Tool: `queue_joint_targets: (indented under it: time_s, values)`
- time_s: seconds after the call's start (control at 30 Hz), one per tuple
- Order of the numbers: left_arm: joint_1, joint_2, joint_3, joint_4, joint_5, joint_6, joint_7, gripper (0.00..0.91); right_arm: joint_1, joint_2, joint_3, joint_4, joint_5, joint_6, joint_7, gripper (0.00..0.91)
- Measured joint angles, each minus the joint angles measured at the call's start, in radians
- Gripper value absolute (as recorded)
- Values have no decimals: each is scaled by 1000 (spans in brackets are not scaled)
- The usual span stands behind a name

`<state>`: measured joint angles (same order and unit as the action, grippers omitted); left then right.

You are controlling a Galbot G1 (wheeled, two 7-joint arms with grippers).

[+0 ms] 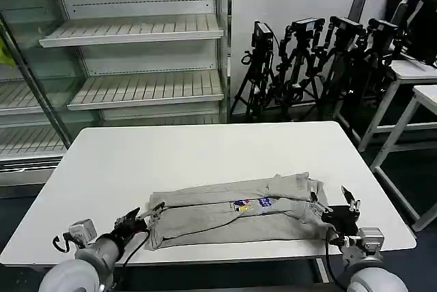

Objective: Fold and organize the clothes.

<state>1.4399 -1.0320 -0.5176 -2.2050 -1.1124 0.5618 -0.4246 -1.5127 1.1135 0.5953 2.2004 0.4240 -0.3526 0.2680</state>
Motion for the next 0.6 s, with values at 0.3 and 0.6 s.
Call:
queue_joint_targets:
  time_s: [0.3, 0.6]
  values:
    - [6, -116, 23, 27, 82, -33, 9, 907, -48, 25, 19, 35, -9, 14, 7, 907]
    - [-14, -194, 54, 71, 174, -72, 24, 907, -80, 51, 33, 59, -19, 27, 12, 907]
